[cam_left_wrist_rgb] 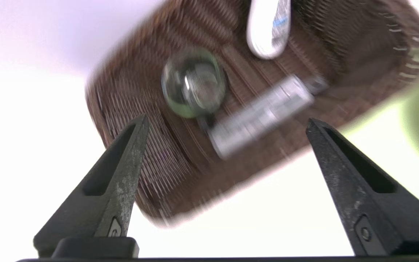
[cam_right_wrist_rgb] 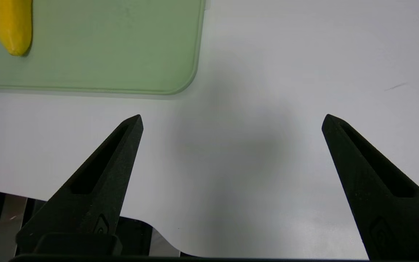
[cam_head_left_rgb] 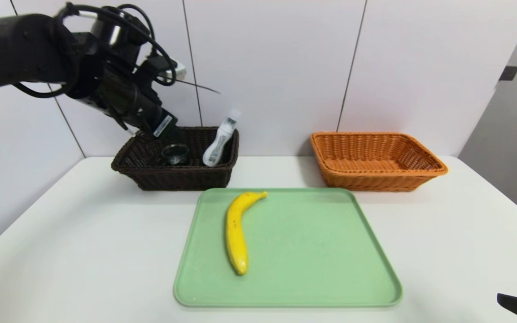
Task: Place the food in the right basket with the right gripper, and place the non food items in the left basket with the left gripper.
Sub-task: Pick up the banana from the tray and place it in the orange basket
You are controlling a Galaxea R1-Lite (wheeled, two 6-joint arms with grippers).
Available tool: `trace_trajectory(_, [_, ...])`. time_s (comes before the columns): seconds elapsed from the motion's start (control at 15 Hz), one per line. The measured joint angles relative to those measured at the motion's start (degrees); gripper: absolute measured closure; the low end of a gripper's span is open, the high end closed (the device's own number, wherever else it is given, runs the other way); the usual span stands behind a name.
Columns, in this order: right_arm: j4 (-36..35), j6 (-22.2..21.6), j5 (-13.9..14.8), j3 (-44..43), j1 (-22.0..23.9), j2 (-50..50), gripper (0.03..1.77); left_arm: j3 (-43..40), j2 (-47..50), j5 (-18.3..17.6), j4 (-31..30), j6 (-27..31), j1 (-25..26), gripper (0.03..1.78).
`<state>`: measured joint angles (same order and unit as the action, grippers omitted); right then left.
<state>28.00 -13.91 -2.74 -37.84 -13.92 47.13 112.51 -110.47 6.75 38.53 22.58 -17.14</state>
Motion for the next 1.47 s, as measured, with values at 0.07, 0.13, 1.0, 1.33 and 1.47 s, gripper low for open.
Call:
trace_trajectory(0.07, [0.1,0.1,0.0,-1.5,-0.6,1.2,0.10,-0.4,2.8,0.0,4.0,-7.9,0.3,0.24])
trace_trajectory(0.13, [0.2,0.1,0.1,-2.7,-1.2,2.4,0.10,-1.0,4.9,0.0,6.9,-13.9,0.5,0.23])
trace_trajectory(1.0, [0.2,-4.7,3.6,-25.9,-17.8,30.0,0.10,-31.8,36.1,0.4,20.1,-48.0,0.9,0.14])
trace_trajectory(1.33, [1.3,-7.6,7.3,-33.5,-27.3,40.5,0.10,-36.8,45.9,0.1,18.8,-45.0,0.8,0.12])
trace_trajectory(1.47, [3.0,-7.8,7.6,-37.3,-29.0,44.2,0.10,-34.6,48.5,0.0,18.6,-41.2,0.8,0.12])
